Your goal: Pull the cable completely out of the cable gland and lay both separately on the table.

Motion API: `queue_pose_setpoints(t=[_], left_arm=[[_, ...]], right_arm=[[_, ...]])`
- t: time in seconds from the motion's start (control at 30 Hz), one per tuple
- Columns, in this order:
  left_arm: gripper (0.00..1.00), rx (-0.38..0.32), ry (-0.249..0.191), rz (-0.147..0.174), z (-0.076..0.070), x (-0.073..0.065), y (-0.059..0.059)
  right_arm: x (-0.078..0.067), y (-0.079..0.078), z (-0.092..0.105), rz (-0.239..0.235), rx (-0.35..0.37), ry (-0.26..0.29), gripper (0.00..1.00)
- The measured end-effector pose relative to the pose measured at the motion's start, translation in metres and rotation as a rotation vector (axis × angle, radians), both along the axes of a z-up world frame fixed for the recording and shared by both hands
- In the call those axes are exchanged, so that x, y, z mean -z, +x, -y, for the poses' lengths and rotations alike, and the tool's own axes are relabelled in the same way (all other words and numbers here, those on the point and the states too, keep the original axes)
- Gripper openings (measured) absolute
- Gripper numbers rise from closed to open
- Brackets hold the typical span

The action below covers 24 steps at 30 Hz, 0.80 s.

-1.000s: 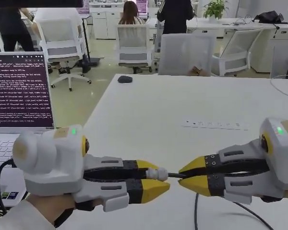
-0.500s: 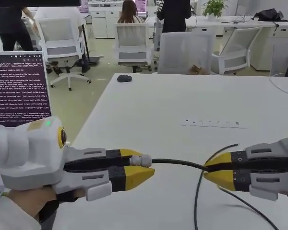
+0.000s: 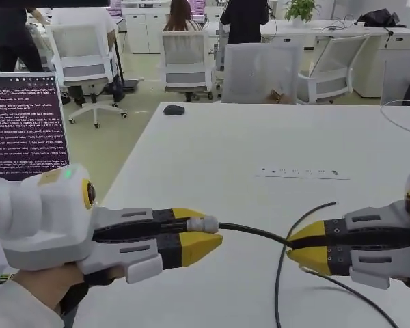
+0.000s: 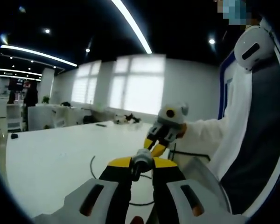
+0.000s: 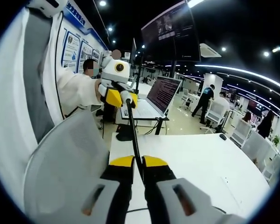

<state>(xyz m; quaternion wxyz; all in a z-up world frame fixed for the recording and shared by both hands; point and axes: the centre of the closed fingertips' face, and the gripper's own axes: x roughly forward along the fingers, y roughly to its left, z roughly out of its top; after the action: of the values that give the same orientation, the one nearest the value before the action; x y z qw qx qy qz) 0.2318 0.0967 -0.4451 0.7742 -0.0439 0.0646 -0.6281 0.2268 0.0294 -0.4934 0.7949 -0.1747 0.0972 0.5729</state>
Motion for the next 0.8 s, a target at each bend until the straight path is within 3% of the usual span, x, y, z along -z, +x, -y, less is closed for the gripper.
queue_pose_setpoints(t=[0.17,0.27,0.5,0.63,0.8], left_arm=[[0.16,0.001,0.037,0.008,0.003,0.006,0.001],[0.16,0.009,0.023,-0.003,0.004,0.005,-0.001],[0.16,-0.001,0.020,-0.011,0.002,0.006,0.000],[0.16,-0.007,0.013,-0.017,-0.001,0.008,0.000],[0.16,-0.010,0.002,-0.029,0.000,0.009,0.001]], right_arm=[[-0.002,0.001,-0.021,-0.008,-0.020,0.036,0.19],[0.001,0.001,-0.034,0.008,-0.042,0.020,0.24],[0.001,0.004,-0.057,0.019,-0.078,0.043,0.16],[-0.001,0.007,-0.056,0.029,-0.073,0.049,0.04],[0.000,0.007,-0.054,0.024,-0.078,0.051,0.04]])
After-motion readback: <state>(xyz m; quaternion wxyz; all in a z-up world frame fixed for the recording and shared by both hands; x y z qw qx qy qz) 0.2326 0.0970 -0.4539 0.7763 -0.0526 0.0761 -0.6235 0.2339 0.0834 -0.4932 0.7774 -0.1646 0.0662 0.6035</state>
